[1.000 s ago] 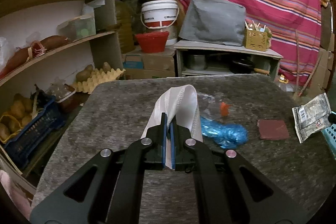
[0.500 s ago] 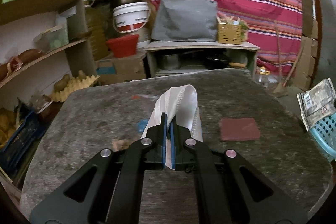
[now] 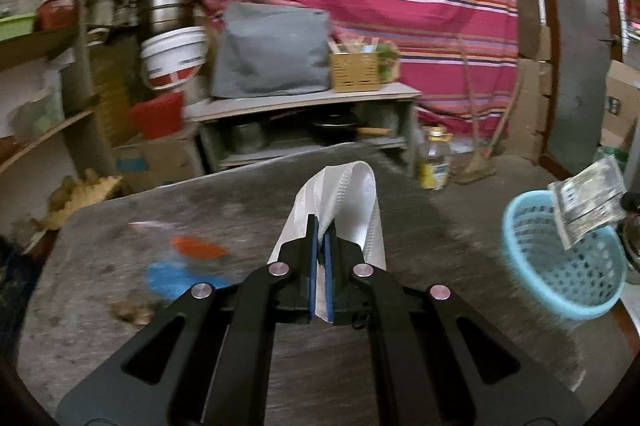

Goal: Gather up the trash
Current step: 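Carry the printed bag with the right tool toward the basket while the left tool holds the white paper, then open both tools over the blue basket to drop the paper and printed bag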

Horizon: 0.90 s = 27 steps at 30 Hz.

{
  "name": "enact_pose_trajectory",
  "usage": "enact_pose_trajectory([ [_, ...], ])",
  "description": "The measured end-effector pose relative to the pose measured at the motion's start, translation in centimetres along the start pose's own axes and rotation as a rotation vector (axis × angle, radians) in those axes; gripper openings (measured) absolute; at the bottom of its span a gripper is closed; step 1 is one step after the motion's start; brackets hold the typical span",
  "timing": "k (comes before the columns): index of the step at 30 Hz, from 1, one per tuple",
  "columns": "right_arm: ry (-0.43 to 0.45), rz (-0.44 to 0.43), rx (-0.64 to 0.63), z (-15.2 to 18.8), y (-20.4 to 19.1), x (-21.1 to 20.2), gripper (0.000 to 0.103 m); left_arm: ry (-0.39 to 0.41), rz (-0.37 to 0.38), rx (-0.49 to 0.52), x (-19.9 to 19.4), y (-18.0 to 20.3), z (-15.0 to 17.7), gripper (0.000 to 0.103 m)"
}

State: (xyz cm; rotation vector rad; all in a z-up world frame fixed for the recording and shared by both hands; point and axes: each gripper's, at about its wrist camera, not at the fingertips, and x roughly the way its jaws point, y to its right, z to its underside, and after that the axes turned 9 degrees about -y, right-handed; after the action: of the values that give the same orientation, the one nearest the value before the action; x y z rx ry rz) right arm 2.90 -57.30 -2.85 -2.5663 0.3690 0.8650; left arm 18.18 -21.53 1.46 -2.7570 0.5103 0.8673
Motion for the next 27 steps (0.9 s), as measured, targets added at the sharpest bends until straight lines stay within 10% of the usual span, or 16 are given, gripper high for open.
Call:
enact_pose_trajectory([
  [23, -0.100, 0.172, 0.037, -0.7, 1.9, 2.9, 0.001, -0.088, 0.273, 0.153, 7.3, 20.3, -1.5, 0.002],
  [27, -0.111, 0.188, 0.035, -0.7, 1.8, 3.1, 0.001, -0.115, 0.291, 0.156, 7.5, 20.4, -1.4, 0.033],
])
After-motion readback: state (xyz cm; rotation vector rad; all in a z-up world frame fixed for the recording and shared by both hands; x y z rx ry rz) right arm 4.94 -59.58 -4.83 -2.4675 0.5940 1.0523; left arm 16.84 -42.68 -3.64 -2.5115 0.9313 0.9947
